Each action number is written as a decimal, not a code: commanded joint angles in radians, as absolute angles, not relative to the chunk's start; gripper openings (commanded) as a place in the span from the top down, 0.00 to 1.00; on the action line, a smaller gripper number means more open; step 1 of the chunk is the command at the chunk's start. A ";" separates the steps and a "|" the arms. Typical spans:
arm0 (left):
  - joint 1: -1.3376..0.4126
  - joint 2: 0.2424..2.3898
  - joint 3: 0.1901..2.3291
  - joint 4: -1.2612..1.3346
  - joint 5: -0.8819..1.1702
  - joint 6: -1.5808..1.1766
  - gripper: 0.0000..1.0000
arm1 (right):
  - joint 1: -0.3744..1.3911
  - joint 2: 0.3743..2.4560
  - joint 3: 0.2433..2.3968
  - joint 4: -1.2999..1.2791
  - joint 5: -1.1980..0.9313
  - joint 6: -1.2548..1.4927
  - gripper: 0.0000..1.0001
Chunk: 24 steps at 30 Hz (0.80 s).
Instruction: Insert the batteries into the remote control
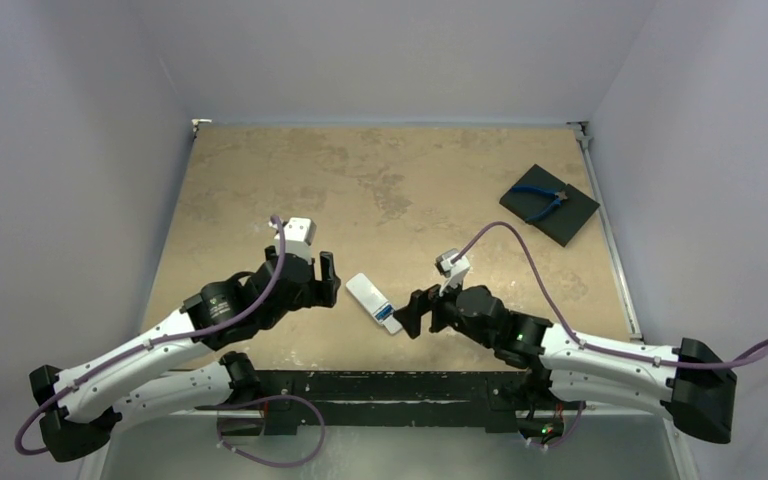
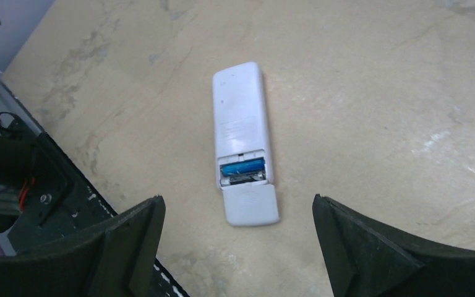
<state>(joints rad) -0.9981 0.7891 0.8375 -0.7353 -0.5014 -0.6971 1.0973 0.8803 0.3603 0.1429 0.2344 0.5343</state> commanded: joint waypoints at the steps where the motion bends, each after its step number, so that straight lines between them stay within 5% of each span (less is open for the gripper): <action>1: -1.003 0.796 0.843 -0.737 -0.539 -0.716 0.27 | 1.091 0.848 0.379 0.173 0.332 0.541 0.01; 8: -1.003 0.802 0.844 -0.736 -0.552 -0.719 0.27 | 1.108 0.961 0.398 0.134 0.251 0.493 0.12; 13: -1.003 0.796 0.845 -0.738 -0.547 -0.718 0.27 | 1.240 1.020 0.368 0.171 0.395 0.508 0.17; 17: -1.004 0.790 0.841 -0.736 -0.543 -0.718 0.27 | 1.395 1.142 0.402 0.180 0.582 0.507 0.16; 24: -1.003 0.770 0.839 -0.735 -0.539 -0.719 0.27 | 1.402 1.256 0.381 0.285 0.613 0.498 0.13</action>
<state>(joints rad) -0.9981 0.7925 0.8375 -0.7422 -0.5282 -0.7067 1.4017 1.2560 0.3759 0.1703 0.5175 0.5121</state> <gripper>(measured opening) 0.725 0.867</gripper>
